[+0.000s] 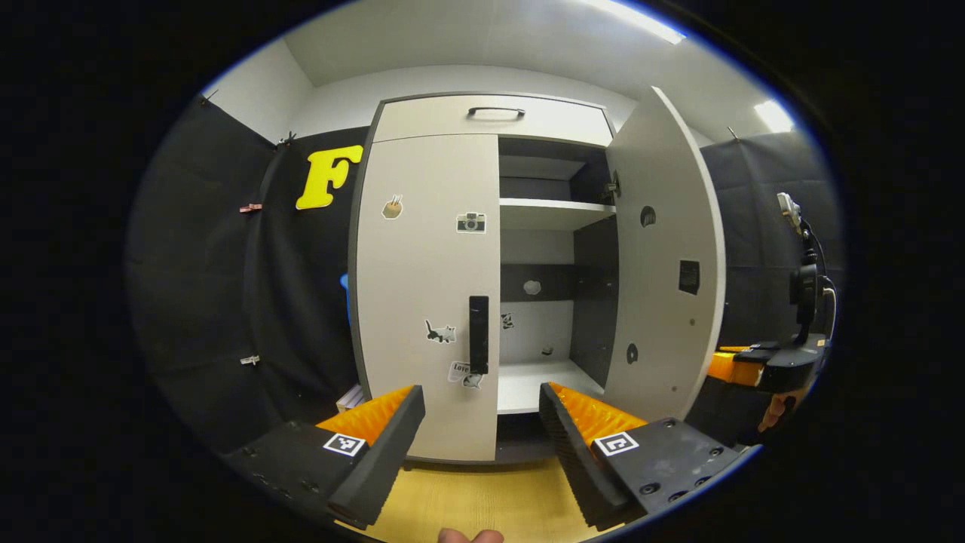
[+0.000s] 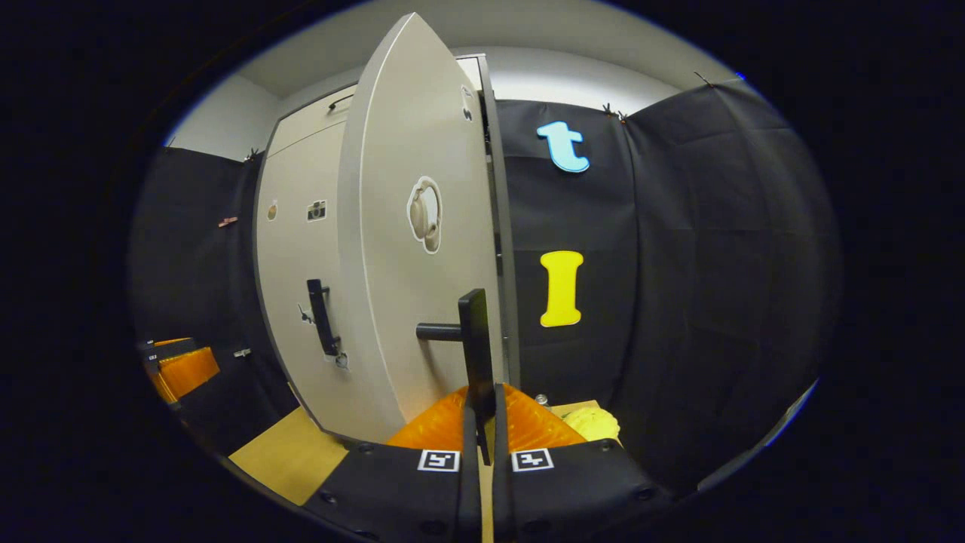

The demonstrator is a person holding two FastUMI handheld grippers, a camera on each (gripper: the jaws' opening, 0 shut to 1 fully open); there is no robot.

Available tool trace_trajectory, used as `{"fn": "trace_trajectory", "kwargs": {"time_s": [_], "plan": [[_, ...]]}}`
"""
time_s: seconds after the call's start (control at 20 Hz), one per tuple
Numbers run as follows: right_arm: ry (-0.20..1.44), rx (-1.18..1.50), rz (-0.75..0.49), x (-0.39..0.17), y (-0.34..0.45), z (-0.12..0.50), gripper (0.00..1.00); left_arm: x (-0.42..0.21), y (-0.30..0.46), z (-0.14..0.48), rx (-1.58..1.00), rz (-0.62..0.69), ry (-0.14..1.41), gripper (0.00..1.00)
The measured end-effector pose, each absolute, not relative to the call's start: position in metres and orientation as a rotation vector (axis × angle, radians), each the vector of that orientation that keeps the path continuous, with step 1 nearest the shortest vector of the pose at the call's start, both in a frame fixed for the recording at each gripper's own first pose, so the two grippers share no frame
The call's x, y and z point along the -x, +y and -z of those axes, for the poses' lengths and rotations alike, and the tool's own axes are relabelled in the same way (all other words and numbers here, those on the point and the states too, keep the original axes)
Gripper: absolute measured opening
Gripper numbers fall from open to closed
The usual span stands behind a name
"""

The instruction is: Open the right door of the double-door shoe cabinet with the right hand, and open the left door with the left hand.

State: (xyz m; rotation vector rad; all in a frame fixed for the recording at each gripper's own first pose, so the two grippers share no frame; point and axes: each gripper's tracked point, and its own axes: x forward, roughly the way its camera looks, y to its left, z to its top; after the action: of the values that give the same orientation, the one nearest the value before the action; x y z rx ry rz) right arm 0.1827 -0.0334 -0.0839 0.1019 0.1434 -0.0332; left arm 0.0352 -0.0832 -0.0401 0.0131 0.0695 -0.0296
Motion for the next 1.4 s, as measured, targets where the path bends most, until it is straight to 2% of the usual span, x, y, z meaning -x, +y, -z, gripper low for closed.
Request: {"fn": "trace_trajectory", "kwargs": {"time_s": [0.1,0.15,0.6,0.7,0.8,0.85,0.95,1.0,1.05,1.1,1.15,1.2,1.4], "plan": [[0.136,-0.111,0.053,-0.183,-0.046,0.082,0.07,-0.038,-0.090,0.040,-0.004,0.044,0.069,0.95],[0.171,-0.146,0.018,-0.183,-0.038,0.088,0.05,-0.040,-0.093,0.040,-0.001,0.050,0.069,0.95],[0.157,-0.175,0.020,-0.178,-0.037,0.085,0.09,-0.059,-0.100,0.038,-0.029,0.039,0.065,0.94],[0.161,-0.173,0.034,-0.176,-0.040,0.086,0.15,-0.071,-0.099,0.036,-0.033,0.030,0.058,0.94],[0.154,-0.169,0.056,-0.174,-0.044,0.084,0.30,-0.085,-0.102,0.039,-0.039,0.048,0.070,0.94],[0.145,-0.169,0.064,-0.172,-0.045,0.083,0.41,-0.092,-0.101,0.038,-0.044,0.049,0.068,0.92],[0.126,-0.156,0.084,-0.174,-0.049,0.079,0.46,-0.109,-0.101,0.037,-0.044,0.045,0.053,0.95],[0.110,-0.144,0.100,-0.169,-0.054,0.075,0.53,-0.118,-0.099,0.038,-0.041,0.040,0.048,0.95],[0.101,-0.143,0.105,-0.170,-0.056,0.073,0.68,-0.127,-0.097,0.040,-0.038,0.035,0.048,0.92],[0.096,-0.156,0.096,-0.168,-0.052,0.068,0.70,-0.136,-0.095,0.042,-0.036,0.027,0.050,0.92],[0.091,-0.165,0.100,-0.168,-0.052,0.068,0.86,-0.145,-0.093,0.045,-0.035,0.022,0.058,0.92],[0.084,-0.164,0.111,-0.164,-0.053,0.065,0.86,-0.154,-0.090,0.047,-0.035,0.015,0.061,0.95],[0.068,-0.129,0.147,-0.158,-0.060,0.062,0.89,-0.188,-0.078,0.052,-0.035,-0.016,0.058,0.94]]}}
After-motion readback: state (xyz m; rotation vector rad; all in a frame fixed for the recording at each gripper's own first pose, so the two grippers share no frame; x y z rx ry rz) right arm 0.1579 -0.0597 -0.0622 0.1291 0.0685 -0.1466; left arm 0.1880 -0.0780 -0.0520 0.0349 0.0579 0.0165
